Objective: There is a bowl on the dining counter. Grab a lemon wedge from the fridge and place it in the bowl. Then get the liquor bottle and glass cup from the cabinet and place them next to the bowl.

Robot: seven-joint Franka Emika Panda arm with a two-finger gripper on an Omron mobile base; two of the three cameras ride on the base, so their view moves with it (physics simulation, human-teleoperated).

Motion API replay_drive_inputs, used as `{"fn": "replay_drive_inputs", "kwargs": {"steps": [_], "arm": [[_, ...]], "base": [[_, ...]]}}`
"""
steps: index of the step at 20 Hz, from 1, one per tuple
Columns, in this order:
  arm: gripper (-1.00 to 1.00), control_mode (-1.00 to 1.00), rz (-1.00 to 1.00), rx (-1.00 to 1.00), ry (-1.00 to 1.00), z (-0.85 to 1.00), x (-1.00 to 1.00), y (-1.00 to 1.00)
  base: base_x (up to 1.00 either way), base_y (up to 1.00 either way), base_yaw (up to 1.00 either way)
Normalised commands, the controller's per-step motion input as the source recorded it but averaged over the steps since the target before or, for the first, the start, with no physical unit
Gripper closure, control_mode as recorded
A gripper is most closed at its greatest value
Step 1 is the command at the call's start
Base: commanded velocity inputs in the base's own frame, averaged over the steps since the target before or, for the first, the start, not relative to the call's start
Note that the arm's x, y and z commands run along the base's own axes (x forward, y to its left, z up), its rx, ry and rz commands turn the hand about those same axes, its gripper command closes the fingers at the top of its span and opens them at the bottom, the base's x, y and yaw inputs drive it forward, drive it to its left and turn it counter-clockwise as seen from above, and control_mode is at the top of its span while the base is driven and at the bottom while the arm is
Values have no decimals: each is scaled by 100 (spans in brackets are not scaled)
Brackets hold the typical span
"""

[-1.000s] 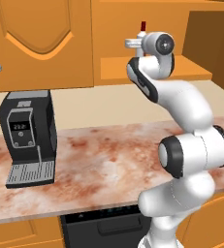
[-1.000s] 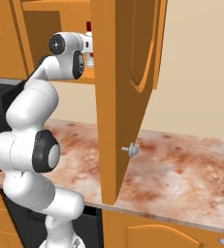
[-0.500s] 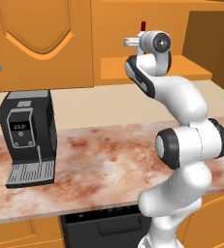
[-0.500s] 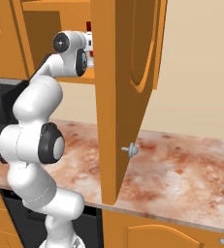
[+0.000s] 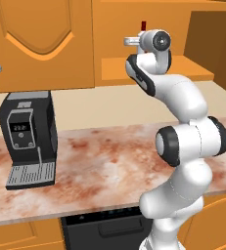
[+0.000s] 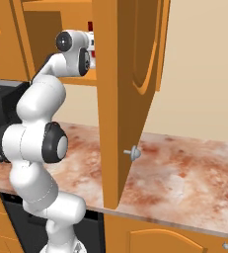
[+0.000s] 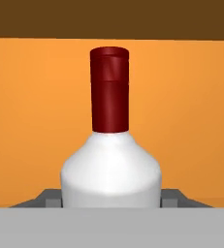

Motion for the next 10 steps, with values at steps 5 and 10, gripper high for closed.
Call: {"fn": "replay_drive_inputs", "kwargs": {"steps": [5,10], "arm": [[100,-100,0,0,0,-8,0,0],[100,-100,0,0,-6,-7,-18,0]], "base": [[0,0,0],[0,0,0]]}}
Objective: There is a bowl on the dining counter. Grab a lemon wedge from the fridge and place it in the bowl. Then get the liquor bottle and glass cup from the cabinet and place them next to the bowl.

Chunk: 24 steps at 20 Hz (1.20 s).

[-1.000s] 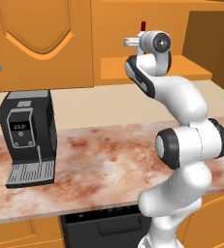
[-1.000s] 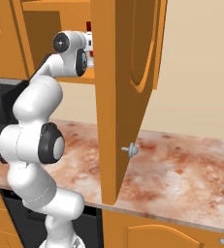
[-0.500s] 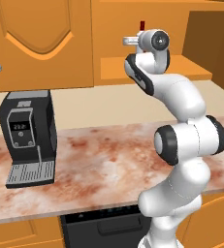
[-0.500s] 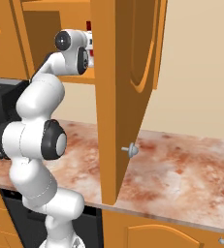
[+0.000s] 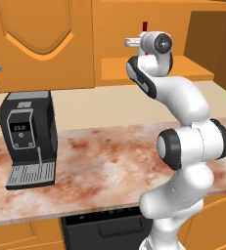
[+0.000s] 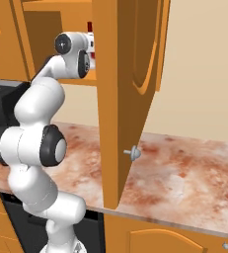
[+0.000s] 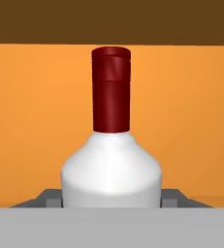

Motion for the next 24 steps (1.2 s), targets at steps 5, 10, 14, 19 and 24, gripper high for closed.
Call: {"fn": "replay_drive_inputs", "kwargs": {"steps": [5,10,14,19,24], "arm": [[100,-100,2,0,-11,-20,-61,0],[100,-100,6,1,-7,2,-100,1],[100,-100,1,5,0,25,-100,0],[100,-100,6,1,0,8,-100,-4],[100,-100,4,0,0,1,-99,0]], "base": [[0,0,0],[0,0,0],[0,0,0],[0,0,0],[0,0,0]]}}
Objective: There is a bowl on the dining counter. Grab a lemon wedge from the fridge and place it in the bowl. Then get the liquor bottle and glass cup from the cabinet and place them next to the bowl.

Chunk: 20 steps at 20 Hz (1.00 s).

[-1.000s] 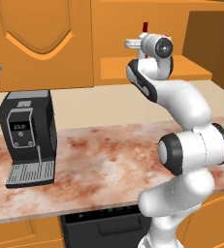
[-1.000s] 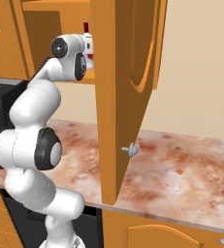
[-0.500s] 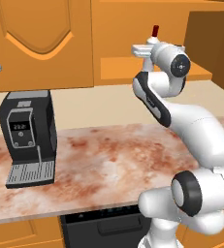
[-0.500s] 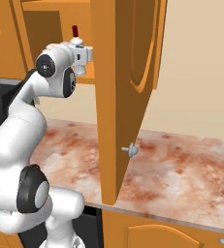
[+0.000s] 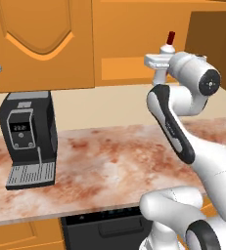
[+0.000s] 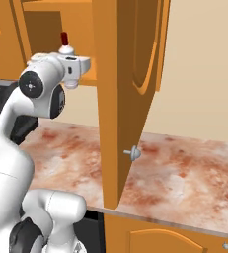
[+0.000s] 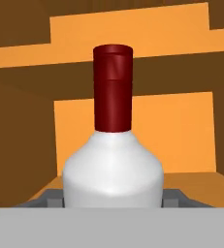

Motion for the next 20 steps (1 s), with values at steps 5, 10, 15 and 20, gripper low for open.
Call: {"fn": "replay_drive_inputs", "kwargs": {"steps": [5,10,15,20], "arm": [[100,-100,7,0,0,0,-93,-2],[100,-100,11,0,-7,0,-77,-5],[100,100,2,0,-2,0,-14,0],[100,100,0,0,0,0,0,0]], "base": [[0,0,0],[0,0,0],[-56,5,3],[-65,58,-1]]}}
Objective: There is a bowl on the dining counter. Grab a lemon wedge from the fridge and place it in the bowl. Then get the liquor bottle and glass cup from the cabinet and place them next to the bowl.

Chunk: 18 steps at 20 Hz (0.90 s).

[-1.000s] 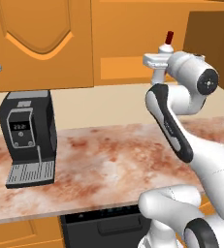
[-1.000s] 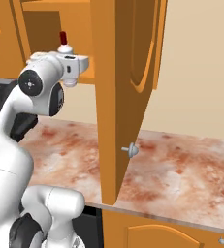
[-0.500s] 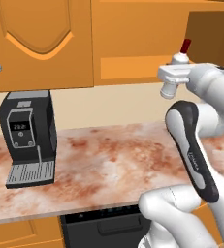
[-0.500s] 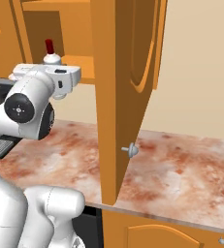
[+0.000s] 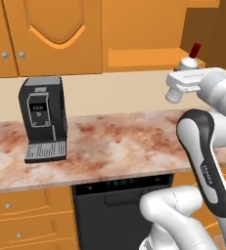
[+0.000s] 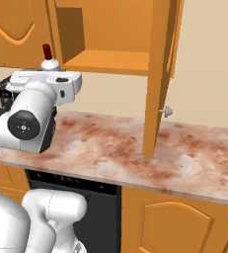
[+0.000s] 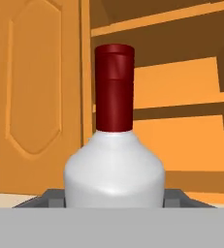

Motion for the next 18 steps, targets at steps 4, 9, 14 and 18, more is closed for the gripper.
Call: {"fn": "replay_drive_inputs", "kwargs": {"steps": [4,9,14,18], "arm": [[100,100,0,0,0,0,0,0],[100,100,0,0,0,0,0,0],[100,100,0,0,0,0,0,0],[100,100,0,0,0,0,0,0]], "base": [[-44,95,-11],[-36,100,-24],[-31,92,-37],[-24,81,-43]]}}
